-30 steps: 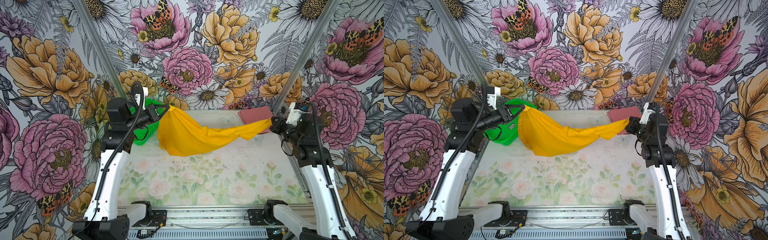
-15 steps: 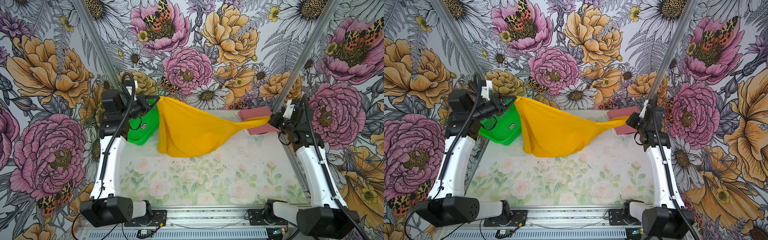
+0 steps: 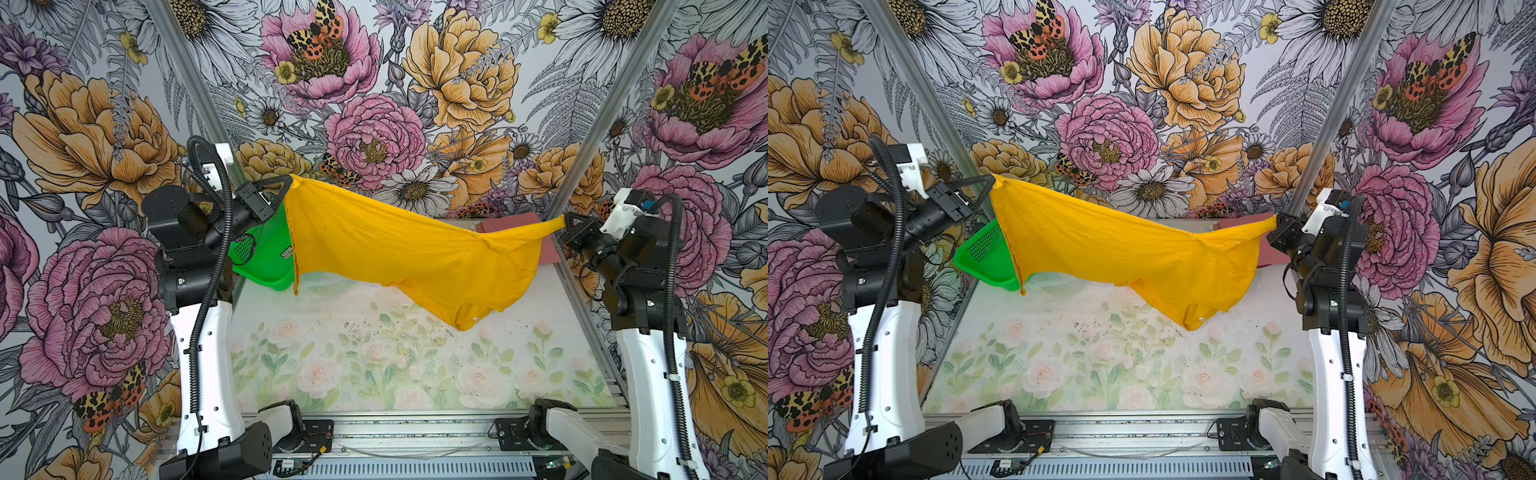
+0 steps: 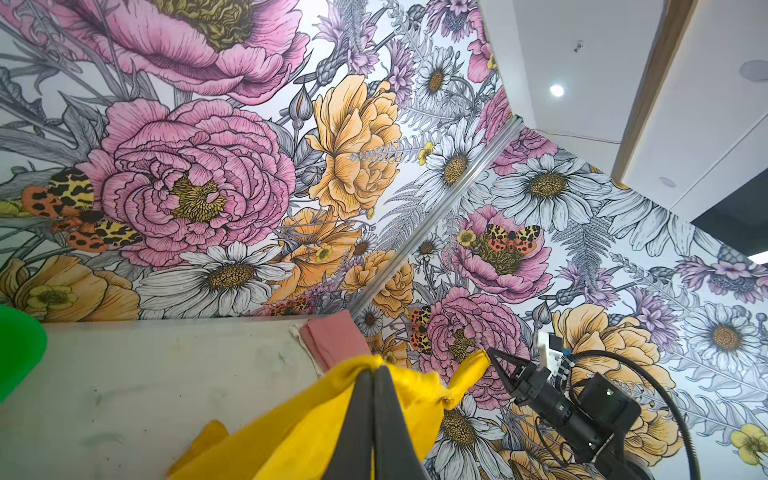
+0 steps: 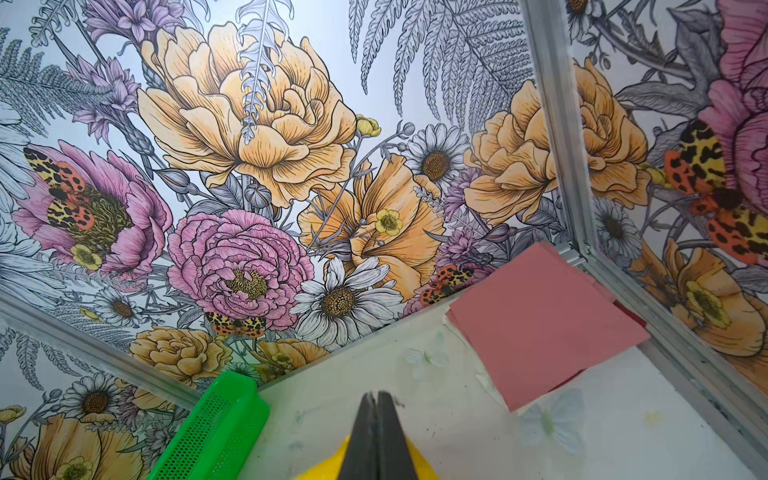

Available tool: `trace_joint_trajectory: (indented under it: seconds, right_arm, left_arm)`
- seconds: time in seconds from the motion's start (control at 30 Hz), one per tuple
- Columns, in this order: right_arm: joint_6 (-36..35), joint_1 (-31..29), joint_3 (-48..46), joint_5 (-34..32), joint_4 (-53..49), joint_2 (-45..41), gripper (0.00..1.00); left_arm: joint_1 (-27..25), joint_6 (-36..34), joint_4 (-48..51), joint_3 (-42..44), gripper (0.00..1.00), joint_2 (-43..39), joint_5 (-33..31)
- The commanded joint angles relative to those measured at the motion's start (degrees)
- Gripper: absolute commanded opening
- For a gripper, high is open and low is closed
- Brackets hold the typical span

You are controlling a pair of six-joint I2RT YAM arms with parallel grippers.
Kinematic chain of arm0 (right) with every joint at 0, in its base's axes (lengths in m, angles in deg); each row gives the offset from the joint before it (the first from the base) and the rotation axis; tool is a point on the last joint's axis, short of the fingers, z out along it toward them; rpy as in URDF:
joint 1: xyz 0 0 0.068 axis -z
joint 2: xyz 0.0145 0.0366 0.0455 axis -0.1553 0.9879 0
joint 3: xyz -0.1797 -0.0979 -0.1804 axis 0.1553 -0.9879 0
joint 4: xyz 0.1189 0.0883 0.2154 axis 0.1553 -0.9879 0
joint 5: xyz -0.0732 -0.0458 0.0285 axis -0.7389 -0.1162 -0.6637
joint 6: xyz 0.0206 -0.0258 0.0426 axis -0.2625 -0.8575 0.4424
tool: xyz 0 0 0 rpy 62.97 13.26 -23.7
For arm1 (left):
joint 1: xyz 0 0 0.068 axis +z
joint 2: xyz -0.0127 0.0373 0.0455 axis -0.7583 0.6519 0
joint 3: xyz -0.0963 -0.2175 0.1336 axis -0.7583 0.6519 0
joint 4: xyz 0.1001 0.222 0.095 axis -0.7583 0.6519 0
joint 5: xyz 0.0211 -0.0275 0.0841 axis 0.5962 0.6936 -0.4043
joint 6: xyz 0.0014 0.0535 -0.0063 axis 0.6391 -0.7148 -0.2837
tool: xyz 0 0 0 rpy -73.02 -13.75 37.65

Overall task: Fold and stack the t-shirts
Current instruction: 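Raise the shirt high with both grippers, spreading it wide between them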

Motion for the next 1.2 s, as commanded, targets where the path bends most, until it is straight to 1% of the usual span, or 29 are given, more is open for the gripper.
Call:
trace_joint_trajectory:
  seconds: [0.0, 0.1, 0.17, 0.23, 0.3, 0.33, 0.37, 0.4, 0.43, 0.5, 0.57, 0.63, 0.67, 0.73, 0.8, 0.9, 1.0, 1.07, 1.17]
  right_arm:
    - [1.9, 0.3, -0.2, 3.5, 4.1, 4.0, 0.00]
    - [3.1, -0.4, 2.7, 6.8, 7.6, 11.7, 0.00]
    - [3.3, -1.0, 7.8, 8.0, 8.3, 17.9, 0.00]
    - [3.0, -1.6, 15.2, 8.6, 8.5, 24.0, 0.00]
    - [3.1, -1.5, 24.6, 8.6, 8.6, 30.3, 0.00]
    - [3.6, -1.4, 29.1, 9.4, 8.5, 33.3, 0.00]
    - [4.6, -1.1, 34.3, 10.8, 8.6, 36.2, 0.00]
    - [5.3, -1.2, 39.1, 11.6, 8.4, 38.4, 0.00]
    - [5.8, -1.2, 42.5, 11.9, 8.5, 39.6, 0.00]
    - [6.0, -1.2, 47.6, 11.9, 8.5, 40.1, 0.00]
    - [6.4, -0.9, 50.3, 12.4, 8.5, 39.6, 0.00]
    - [6.4, -0.5, 50.6, 13.0, 8.4, 37.9, 0.00]
    - [6.1, -0.3, 50.0, 13.3, 8.4, 36.5, 0.00]
    - [5.3, -0.2, 47.8, 13.2, 8.5, 33.3, 0.00]
    - [4.9, 0.0, 44.6, 13.0, 8.5, 29.1, 0.00]
    - [3.7, -0.1, 39.2, 12.6, 8.6, 21.2, 0.00]
    - [1.8, -0.1, 34.8, 10.9, 8.6, 12.4, 0.00]
    - [0.7, -0.1, 33.3, 9.3, 8.5, 7.2, 0.00]
    - [-0.2, -0.1, 33.7, 7.6, 8.4, 1.1, 0.00]
  left_arm:
    - [-2.6, -2.2, -0.3, 0.7, 0.00, 4.9, -1.4]
    - [-8.8, -6.1, 1.5, -3.9, 0.00, 12.9, -4.7]
    - [-11.4, -6.6, 1.7, -8.6, 0.00, 19.4, -5.9]
    - [-12.9, -6.1, 1.6, -15.3, 0.00, 26.3, -7.3]
    - [-14.1, -5.0, 1.7, -26.4, 0.00, 33.7, -7.8]
    - [-14.4, -4.5, 2.7, -31.8, 0.00, 37.6, -7.8]
    - [-14.5, -3.6, 4.0, -40.2, 0.00, 41.0, -7.7]
    - [-14.2, -2.5, 4.9, -46.5, 0.00, 44.1, -7.5]
    - [-14.0, -1.3, 5.0, -51.0, 0.00, 46.1, -7.4]
    - [-13.0, 0.9, 4.9, -58.6, 0.00, 49.2, -6.9]
    - [-11.9, 1.9, 4.9, -61.4, 0.00, 49.7, -6.4]
    - [-11.0, 2.0, 3.8, -59.4, 0.00, 47.6, -5.5]
    - [-10.6, 1.8, 2.5, -56.4, 0.00, 45.5, -5.1]
    - [-9.7, 2.4, -2.8, -47.4, 0.00, 39.8, -4.7]
    - [-8.0, 6.3, -12.1, -35.6, 0.00, 31.7, -3.9]
    - [-5.3, 11.4, -21.2, -23.7, 0.00, 22.6, -1.9]
    - [-2.9, 11.9, -23.3, -17.3, 0.00, 12.8, -1.0]
    - [-1.0, 12.0, -22.8, -16.0, 0.00, 7.0, -0.4]
    - [2.7, 11.9, -20.4, -16.7, 0.00, -0.1, -0.1]
